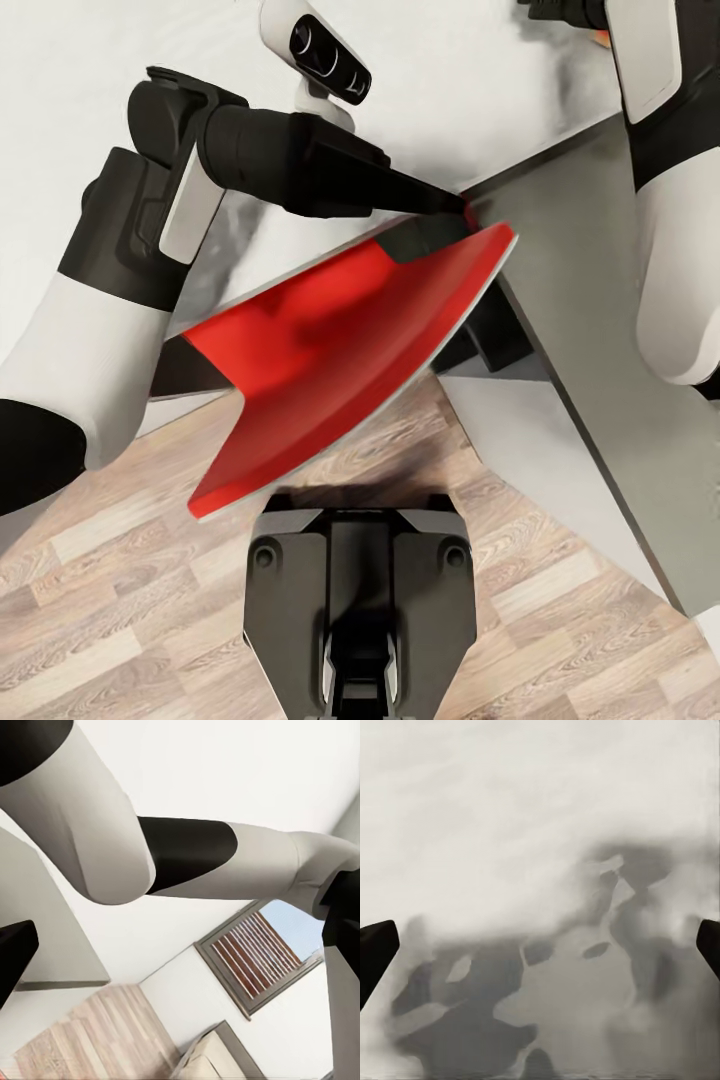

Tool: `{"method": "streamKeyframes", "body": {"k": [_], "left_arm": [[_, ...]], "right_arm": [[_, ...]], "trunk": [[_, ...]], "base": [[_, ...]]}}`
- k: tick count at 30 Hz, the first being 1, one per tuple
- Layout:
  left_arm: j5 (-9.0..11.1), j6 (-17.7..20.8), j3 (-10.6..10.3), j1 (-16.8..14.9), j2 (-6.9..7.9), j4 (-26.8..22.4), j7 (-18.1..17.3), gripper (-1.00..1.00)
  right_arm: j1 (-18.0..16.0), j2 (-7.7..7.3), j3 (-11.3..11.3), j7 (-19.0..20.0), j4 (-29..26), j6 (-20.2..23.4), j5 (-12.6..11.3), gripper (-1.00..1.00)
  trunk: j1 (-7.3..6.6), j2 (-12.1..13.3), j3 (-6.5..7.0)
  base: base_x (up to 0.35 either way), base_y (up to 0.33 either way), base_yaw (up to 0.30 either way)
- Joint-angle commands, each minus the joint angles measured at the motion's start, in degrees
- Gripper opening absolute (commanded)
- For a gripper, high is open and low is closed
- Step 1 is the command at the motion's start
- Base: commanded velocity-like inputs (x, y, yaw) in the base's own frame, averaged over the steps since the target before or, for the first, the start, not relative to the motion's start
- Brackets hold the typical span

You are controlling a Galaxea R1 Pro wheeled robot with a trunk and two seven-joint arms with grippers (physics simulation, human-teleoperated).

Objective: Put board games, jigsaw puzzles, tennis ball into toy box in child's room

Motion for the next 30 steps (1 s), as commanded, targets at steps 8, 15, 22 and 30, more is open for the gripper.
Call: {"method": "streamKeyframes", "body": {"k": [8, 15, 22, 30], "left_arm": [[0.01, 0.62, -0.13, -0.04, 0.10, 0.02, -0.24, 1.00], [0.12, 0.62, -0.06, -0.70, 2.06, -2.63, -0.24, 1.00], [2.42, 0.62, -0.40, -5.97, 8.54, -3.94, -0.24, 1.00], [6.09, 0.62, -2.37, -7.15, 12.19, -4.12, -0.24, 1.00]], "right_arm": [[-0.03, -0.11, 0.20, -0.59, 1.00, 0.19, -0.45, 1.00], [-0.03, -0.11, -0.03, -0.59, 0.93, 0.63, -0.58, 1.00], [-0.03, -0.03, 0.05, -0.67, -2.46, 1.24, -1.22, 1.00], [-0.03, 0.06, 0.03, -0.84, -4.19, 3.46, -1.29, 1.00]], "trunk": [[0.06, -0.06, 0.49], [0.06, -0.06, 0.98], [0.06, -0.06, 1.42], [0.06, -0.06, 1.54]], "base": [[-0.003, 0.000, -0.177], [0.000, 0.000, -0.179], [0.000, 0.000, -0.162], [0.000, 0.000, -0.026]]}}
